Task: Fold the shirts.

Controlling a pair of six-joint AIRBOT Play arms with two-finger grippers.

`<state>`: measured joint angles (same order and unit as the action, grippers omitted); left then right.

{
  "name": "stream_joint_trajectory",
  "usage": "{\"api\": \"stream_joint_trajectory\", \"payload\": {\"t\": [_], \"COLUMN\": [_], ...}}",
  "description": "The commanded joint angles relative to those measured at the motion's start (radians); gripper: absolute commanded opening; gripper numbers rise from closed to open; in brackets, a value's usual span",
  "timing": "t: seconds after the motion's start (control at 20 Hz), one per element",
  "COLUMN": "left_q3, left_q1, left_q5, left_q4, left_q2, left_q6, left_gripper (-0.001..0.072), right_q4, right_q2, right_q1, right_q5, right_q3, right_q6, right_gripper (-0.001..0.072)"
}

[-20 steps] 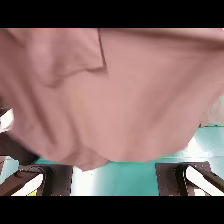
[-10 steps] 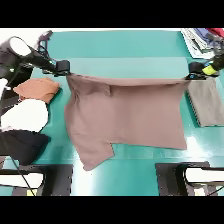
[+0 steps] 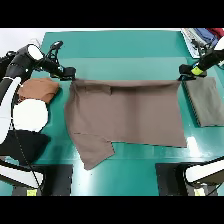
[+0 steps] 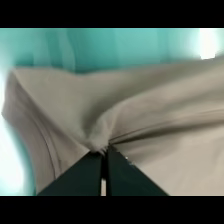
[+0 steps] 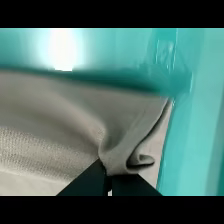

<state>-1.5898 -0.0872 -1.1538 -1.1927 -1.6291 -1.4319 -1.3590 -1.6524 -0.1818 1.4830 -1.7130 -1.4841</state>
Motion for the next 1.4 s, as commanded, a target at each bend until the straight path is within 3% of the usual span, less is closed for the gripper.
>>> {"api": "stream_joint_trajectory", "payload": {"t": [0.0, 0.2, 0.25, 0.3, 0.35, 0.4, 0.65, 0.75, 0.85, 1.05, 1.35], "left_q3": [0.076, 0.184, 0.187, 0.187, 0.183, 0.177, 0.365, 0.579, 0.781, 1.075, 1.192], "left_q1": [0.0, 0.0, 0.0, 0.001, 0.001, 0.003, 0.01, 0.006, 0.006, 0.006, 0.006], "left_q5": [-0.06, -0.008, -0.012, -0.018, -0.039, -0.066, -0.138, -0.136, -0.129, -0.064, 0.066], "left_q4": [-0.003, -0.003, -0.004, -0.005, -0.019, -0.042, -0.098, -0.097, -0.086, 0.073, 0.317], "left_q2": [-0.006, -0.006, -0.006, -0.003, 0.006, 0.021, 0.308, 0.456, 0.571, 0.69, 0.69], "left_q6": [0.026, 0.013, -0.004, -0.013, -0.043, -0.064, -0.081, -0.113, -0.147, -0.15, -0.032], "left_gripper": [0.0028, 0.0028, 0.0046, 0.0368, 0.0614, 0.0544, 0.0543, 0.0543, 0.0542, 0.0542, 0.0542], "right_q4": [-0.003, 0.011, 0.036, 0.063, 0.085, 0.093, 0.093, 0.116, 0.138, 0.137, 0.137], "right_q2": [0.058, 0.081, 0.081, 0.081, 0.082, 0.09, 0.299, 0.384, 0.446, 0.504, 0.507], "right_q1": [-0.01, -0.017, -0.017, -0.022, -0.032, -0.042, -0.104, -0.12, -0.121, -0.082, -0.063], "right_q5": [-0.063, -0.12, -0.124, -0.123, -0.111, -0.073, 0.053, 0.056, 0.035, 0.015, 0.015], "right_q3": [0.172, 0.313, 0.33, 0.337, 0.33, 0.313, 0.306, 0.306, 0.306, 0.306, 0.306], "right_q6": [0.012, 0.011, 0.011, 0.011, 0.011, 0.012, 0.065, 0.064, 0.064, 0.064, 0.063], "right_gripper": [0.0018, 0.002, 0.0061, 0.0282, 0.0337, 0.0336, 0.0338, 0.0456, 0.0458, 0.0458, 0.0457]}}
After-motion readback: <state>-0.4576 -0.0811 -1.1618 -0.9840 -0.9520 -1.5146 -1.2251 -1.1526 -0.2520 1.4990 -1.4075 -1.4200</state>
